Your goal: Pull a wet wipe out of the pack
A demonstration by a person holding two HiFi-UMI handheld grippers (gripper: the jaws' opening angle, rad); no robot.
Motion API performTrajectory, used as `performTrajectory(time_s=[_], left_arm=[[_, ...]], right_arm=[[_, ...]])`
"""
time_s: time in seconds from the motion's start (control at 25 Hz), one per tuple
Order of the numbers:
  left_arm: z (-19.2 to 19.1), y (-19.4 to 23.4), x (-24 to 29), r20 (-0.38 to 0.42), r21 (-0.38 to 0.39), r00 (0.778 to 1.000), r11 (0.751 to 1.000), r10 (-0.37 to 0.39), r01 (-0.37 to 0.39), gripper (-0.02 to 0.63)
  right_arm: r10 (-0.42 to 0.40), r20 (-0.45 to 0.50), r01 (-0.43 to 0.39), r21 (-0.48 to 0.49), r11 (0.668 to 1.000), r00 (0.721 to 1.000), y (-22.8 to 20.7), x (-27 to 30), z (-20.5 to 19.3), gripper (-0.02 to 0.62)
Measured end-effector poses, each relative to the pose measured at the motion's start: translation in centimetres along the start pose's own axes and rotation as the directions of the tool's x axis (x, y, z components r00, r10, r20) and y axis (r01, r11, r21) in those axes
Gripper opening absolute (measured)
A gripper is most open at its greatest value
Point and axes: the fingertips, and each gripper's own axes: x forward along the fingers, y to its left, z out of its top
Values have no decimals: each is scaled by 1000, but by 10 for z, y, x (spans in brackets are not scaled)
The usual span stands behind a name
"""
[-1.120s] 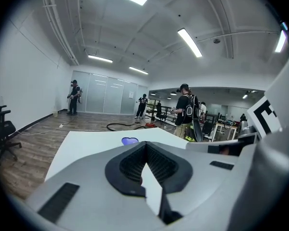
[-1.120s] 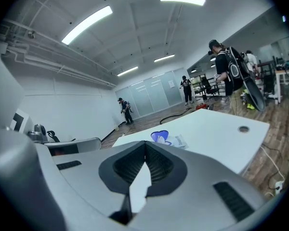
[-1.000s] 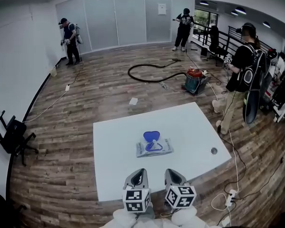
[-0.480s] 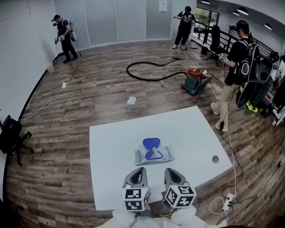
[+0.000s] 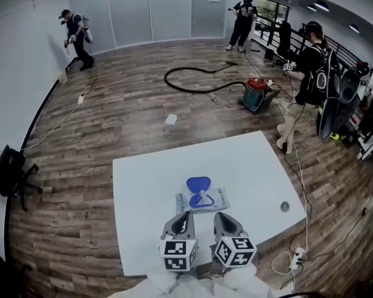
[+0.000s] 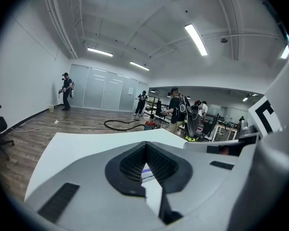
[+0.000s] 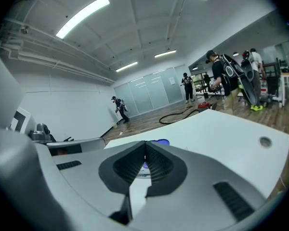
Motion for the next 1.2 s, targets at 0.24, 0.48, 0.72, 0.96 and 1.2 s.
performTrajectory(time_s=[0.24, 0.48, 0.72, 0.96, 1.2], left_arm=[[-11, -2, 5, -24, -12, 1000, 1000, 20, -20, -2], [-5, 2, 4, -22, -8, 998, 998, 56, -57, -2], [-13, 7, 1, -34, -16, 996, 996, 85, -86, -2], [-23, 9, -2, -53, -10, 993, 994, 108, -109, -2], [-28, 18, -3, -51, -11, 990, 991, 130, -131, -2]], right_arm=[[-3, -14, 3, -6, 1000, 1000, -12, 6, -6, 9], [11, -51, -12, -16, 1000, 999, -24, 31, -11, 10], [77, -98, -80, -26, 996, 992, -26, 64, -21, 11], [105, -144, -109, -18, 994, 984, -32, 91, -31, 12], [115, -185, -121, -20, 992, 976, -35, 111, -44, 37]])
